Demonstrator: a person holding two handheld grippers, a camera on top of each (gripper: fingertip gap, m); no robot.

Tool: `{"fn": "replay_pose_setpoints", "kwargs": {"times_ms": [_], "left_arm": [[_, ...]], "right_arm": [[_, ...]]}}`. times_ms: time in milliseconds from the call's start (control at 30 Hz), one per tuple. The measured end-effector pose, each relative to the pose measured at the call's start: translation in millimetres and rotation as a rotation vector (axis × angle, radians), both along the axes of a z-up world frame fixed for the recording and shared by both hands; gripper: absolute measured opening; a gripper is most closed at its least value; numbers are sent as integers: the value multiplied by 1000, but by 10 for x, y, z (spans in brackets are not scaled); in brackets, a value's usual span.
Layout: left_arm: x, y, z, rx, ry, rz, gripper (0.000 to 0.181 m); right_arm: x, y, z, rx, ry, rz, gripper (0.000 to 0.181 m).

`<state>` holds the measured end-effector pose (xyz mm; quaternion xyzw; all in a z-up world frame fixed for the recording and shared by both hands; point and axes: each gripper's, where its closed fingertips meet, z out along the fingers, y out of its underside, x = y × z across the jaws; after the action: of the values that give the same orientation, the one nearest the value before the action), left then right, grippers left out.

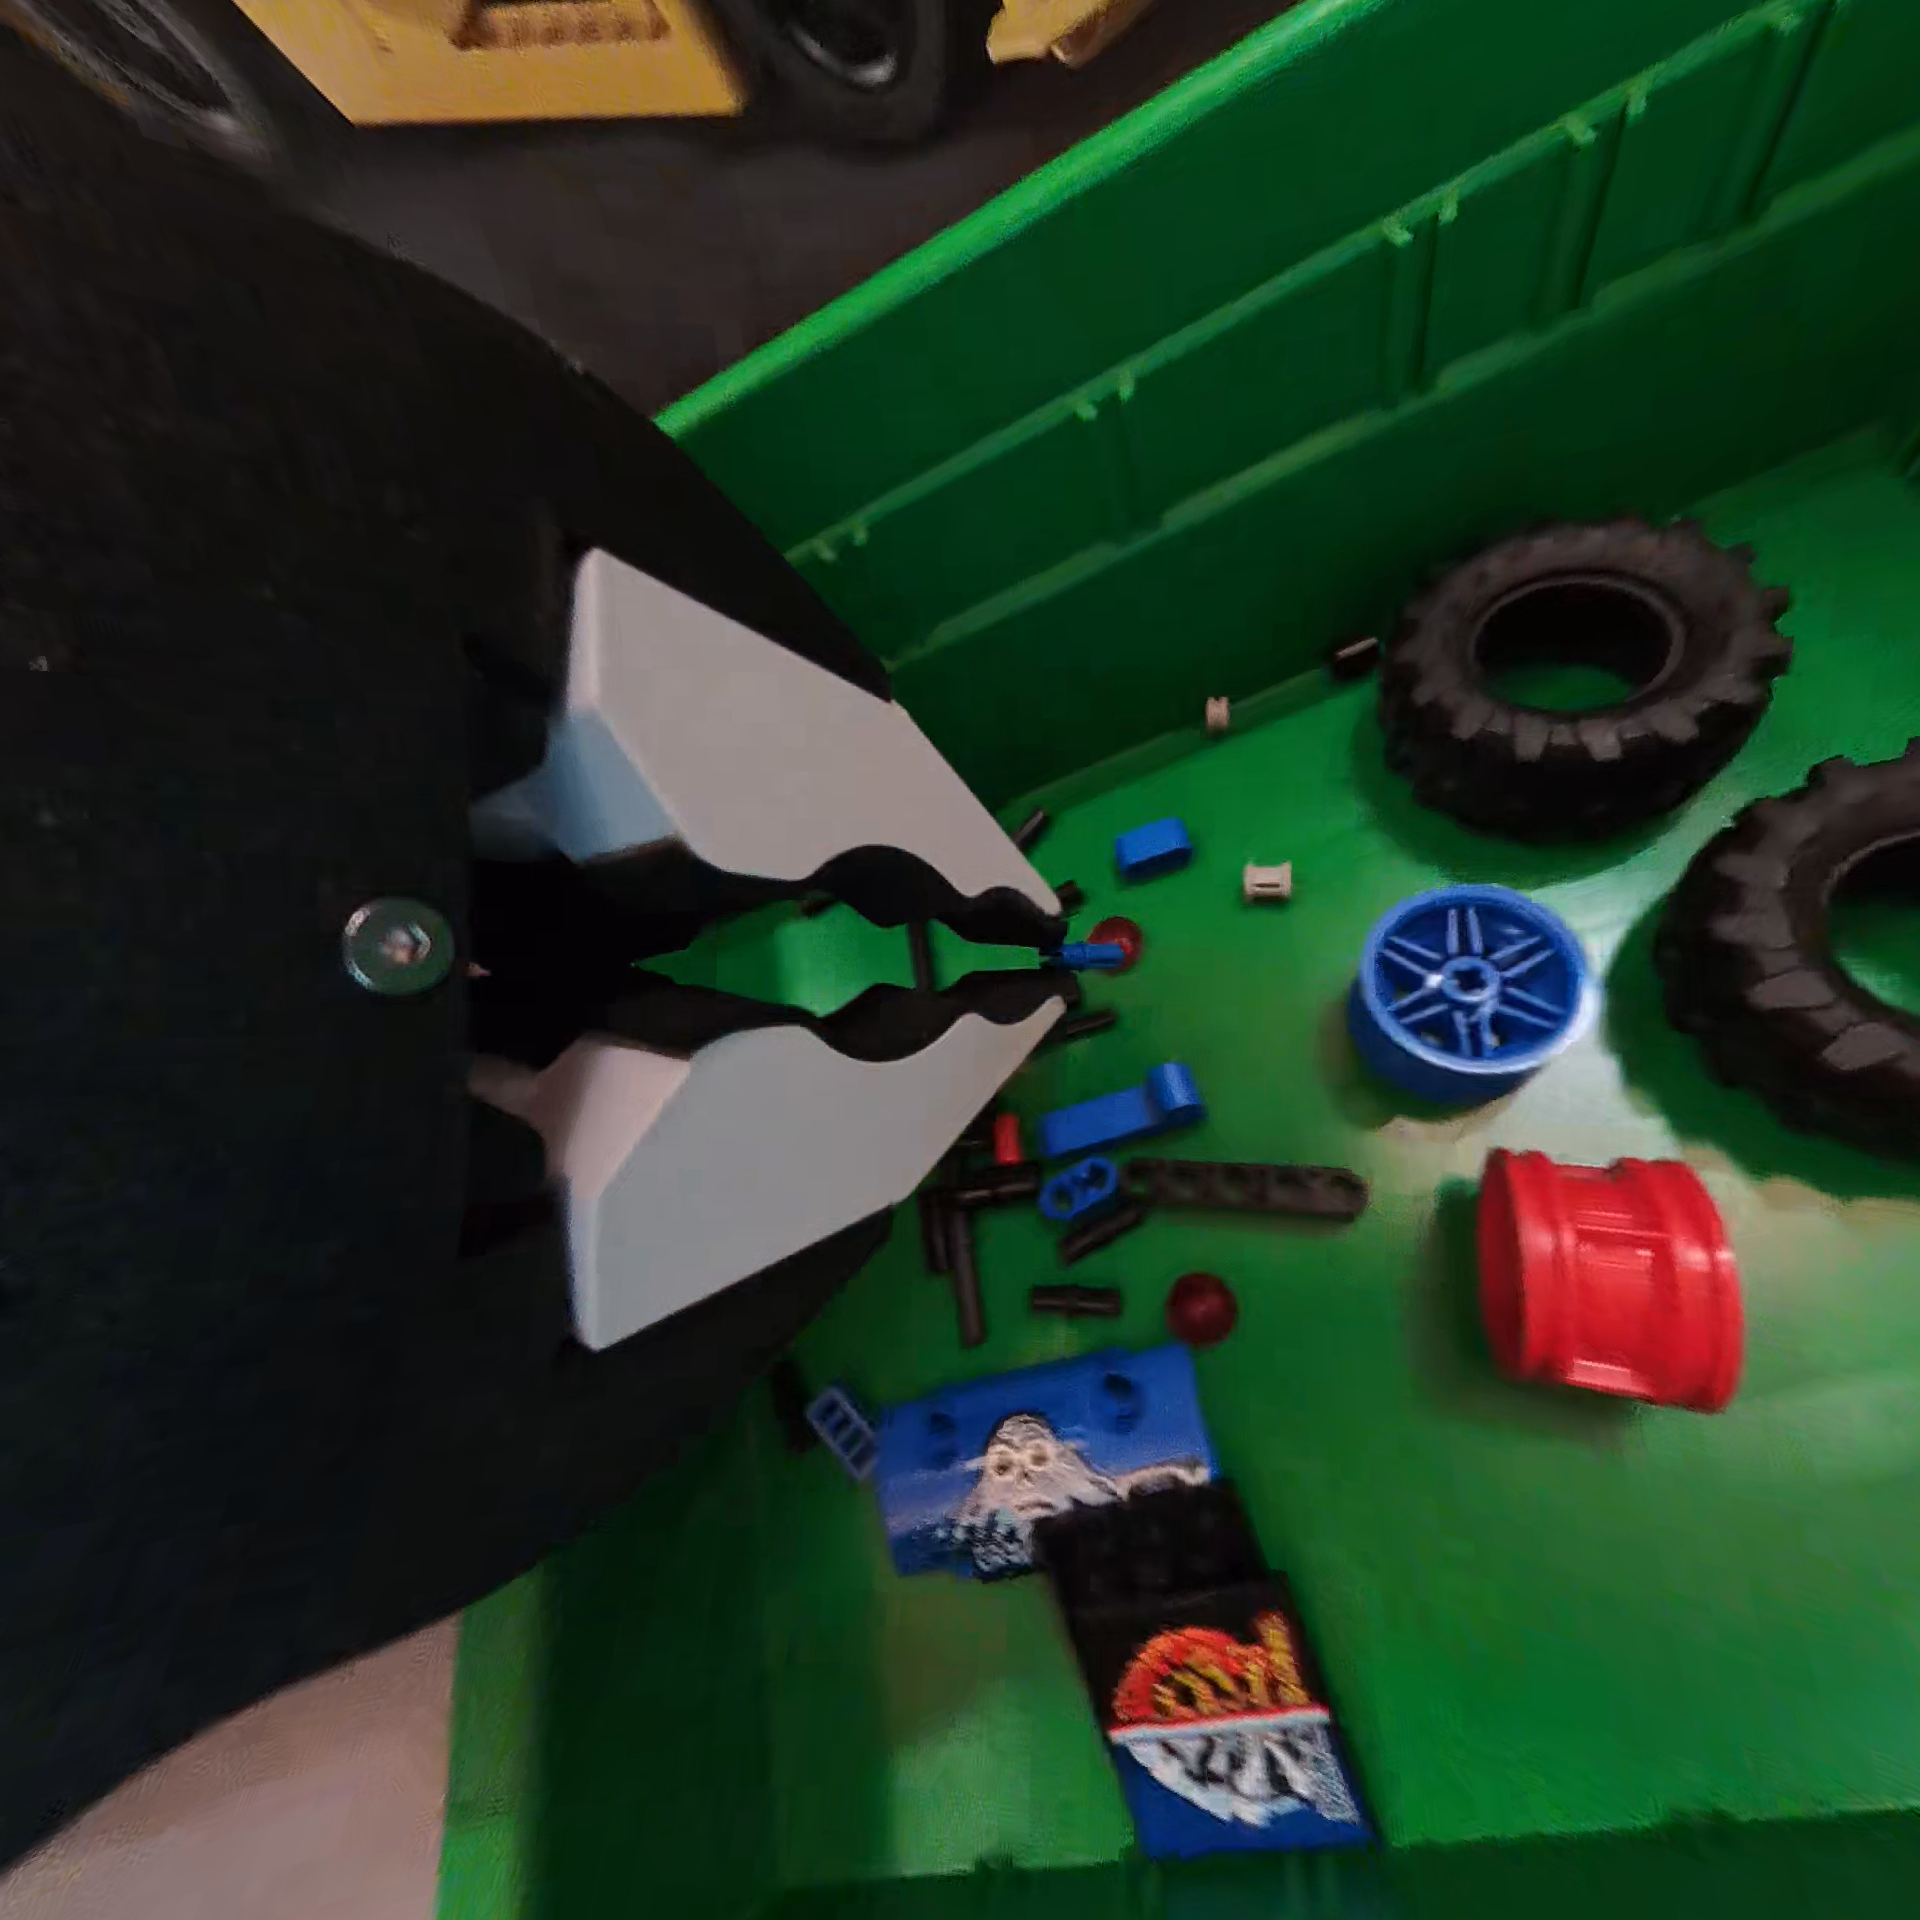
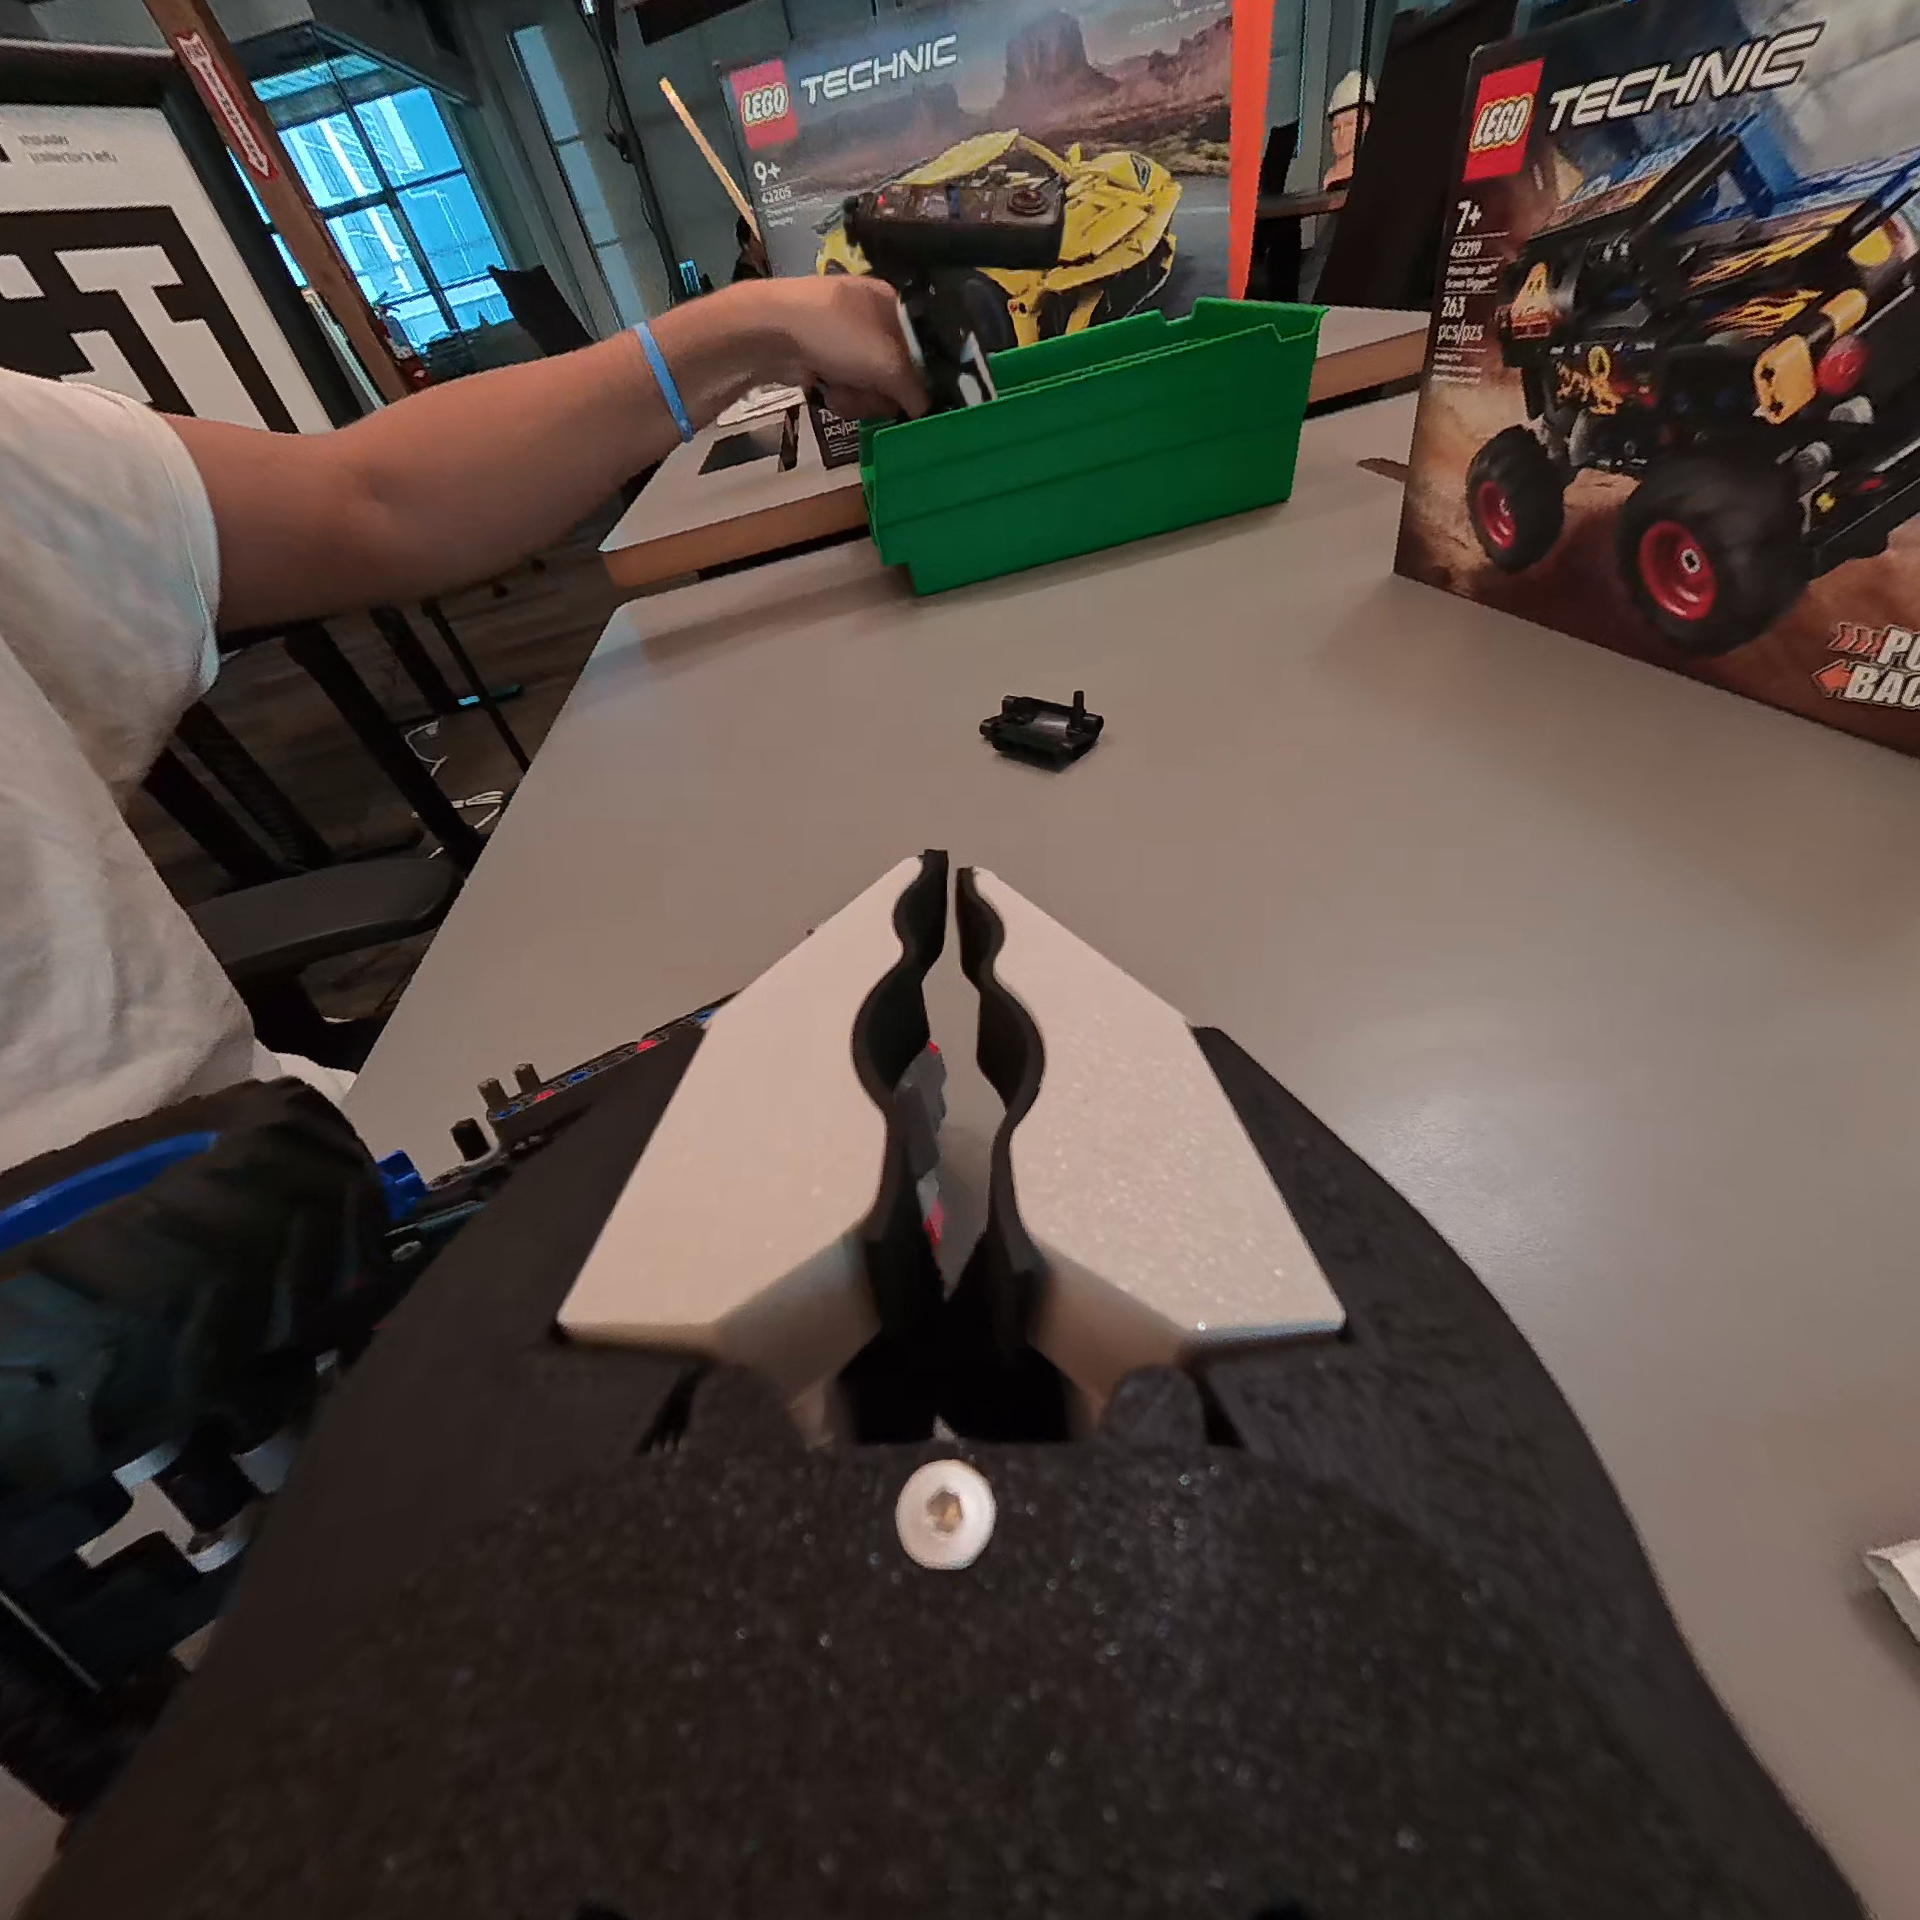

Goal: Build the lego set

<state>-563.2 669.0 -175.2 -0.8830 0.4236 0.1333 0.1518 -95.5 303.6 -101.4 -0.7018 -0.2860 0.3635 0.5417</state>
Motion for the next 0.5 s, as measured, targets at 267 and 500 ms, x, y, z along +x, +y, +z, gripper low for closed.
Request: {"fn": "replay_pose_setpoints", "kwargs": {"times_ms": [267, 500], "left_arm": [[16, 110, -127, 6, 0, 34, 12], [31, 111, 136, 96, 6, 65, 34]], "right_arm": [[55, 2, 57, 19, 4, -16, 3], [56, 5, -7, 3, -26, -11, 3]]}}
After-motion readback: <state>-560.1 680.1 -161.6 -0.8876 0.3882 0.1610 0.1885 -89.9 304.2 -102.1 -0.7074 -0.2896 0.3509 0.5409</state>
